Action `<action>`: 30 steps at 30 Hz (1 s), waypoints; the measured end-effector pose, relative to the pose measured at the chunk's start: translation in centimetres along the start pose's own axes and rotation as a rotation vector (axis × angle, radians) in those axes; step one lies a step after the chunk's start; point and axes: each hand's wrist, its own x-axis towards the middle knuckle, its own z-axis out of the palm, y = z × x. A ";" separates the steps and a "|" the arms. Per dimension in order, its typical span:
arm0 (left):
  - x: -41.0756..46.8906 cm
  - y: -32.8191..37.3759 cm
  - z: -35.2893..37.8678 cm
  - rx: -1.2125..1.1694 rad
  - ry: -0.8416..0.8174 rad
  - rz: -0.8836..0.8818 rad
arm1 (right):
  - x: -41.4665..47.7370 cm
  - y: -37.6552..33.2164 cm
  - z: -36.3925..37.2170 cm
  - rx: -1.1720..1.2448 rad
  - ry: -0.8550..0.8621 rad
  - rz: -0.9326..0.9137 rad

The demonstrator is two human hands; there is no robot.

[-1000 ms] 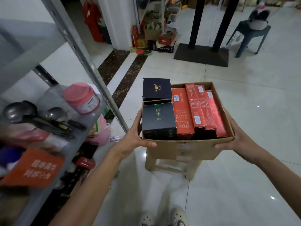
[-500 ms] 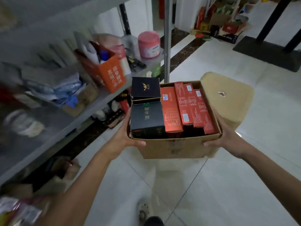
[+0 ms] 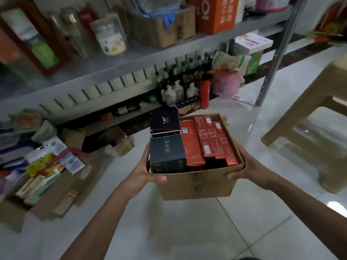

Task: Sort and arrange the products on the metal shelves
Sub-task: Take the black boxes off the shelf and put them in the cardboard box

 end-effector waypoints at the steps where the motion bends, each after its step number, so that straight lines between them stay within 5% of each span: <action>1: -0.2 -2.0 -0.7 -0.004 0.025 0.000 | 1.1 1.5 0.8 -0.020 -0.019 -0.007; 15: -2.8 -15.8 -2.9 -0.011 0.144 -0.038 | 9.1 10.1 6.6 -0.138 -0.239 0.055; 30: 1.3 -18.3 -6.1 0.004 0.234 -0.139 | 14.8 12.3 7.9 -0.300 -0.167 -0.081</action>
